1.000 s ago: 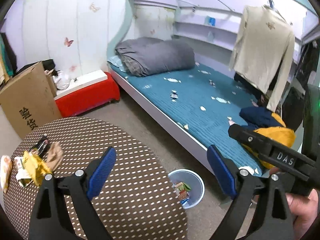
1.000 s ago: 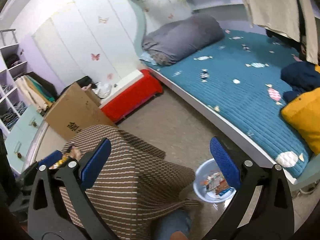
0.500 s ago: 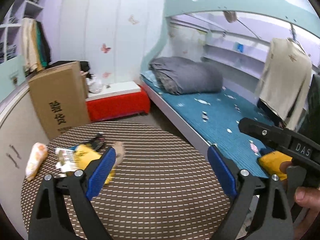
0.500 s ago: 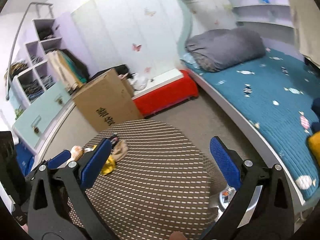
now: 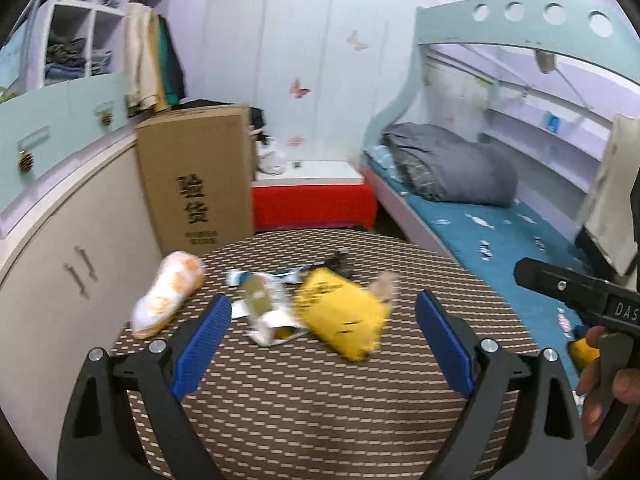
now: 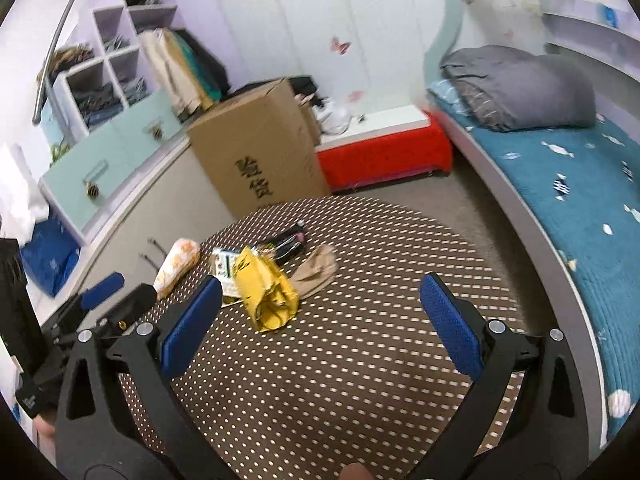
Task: Collect trash
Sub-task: 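Grasp the white-orange snack bag with the left tool while the right tool grasps the yellow paper bag, then carry both bags to the bin and open both tools over it, then move both open tools back over the table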
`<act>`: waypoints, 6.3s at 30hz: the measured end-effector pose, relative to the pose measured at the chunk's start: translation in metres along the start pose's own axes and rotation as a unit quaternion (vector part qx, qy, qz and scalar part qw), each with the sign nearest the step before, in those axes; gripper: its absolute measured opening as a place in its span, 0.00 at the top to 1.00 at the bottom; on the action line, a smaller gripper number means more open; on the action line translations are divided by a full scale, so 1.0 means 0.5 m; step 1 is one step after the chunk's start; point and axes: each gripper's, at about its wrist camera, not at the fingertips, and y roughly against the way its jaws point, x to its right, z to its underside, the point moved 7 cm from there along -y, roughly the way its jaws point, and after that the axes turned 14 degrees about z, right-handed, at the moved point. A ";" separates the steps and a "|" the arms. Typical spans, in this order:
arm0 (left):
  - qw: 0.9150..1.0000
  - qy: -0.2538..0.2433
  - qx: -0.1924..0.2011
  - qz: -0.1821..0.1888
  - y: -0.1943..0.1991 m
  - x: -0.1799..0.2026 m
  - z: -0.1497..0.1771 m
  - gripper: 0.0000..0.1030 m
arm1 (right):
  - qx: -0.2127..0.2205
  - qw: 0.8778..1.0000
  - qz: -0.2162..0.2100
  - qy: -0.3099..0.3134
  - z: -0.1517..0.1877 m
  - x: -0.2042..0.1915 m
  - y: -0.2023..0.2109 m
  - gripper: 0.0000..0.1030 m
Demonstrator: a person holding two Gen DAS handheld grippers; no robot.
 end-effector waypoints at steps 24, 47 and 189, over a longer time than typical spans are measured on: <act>0.988 -0.011 -0.112 -0.109 -0.176 -0.371 0.046 0.12 | -0.093 0.989 -0.048 0.100 0.084 -0.184 -0.244 0.08; 0.992 0.080 -0.093 -0.027 -0.030 -0.232 0.172 0.64 | -0.118 0.981 -0.051 0.143 0.205 -0.149 -0.143 0.48; 0.994 -0.076 -0.021 0.076 -0.048 0.341 -0.015 0.11 | 0.072 0.982 0.105 -0.140 -0.005 0.333 0.184 0.06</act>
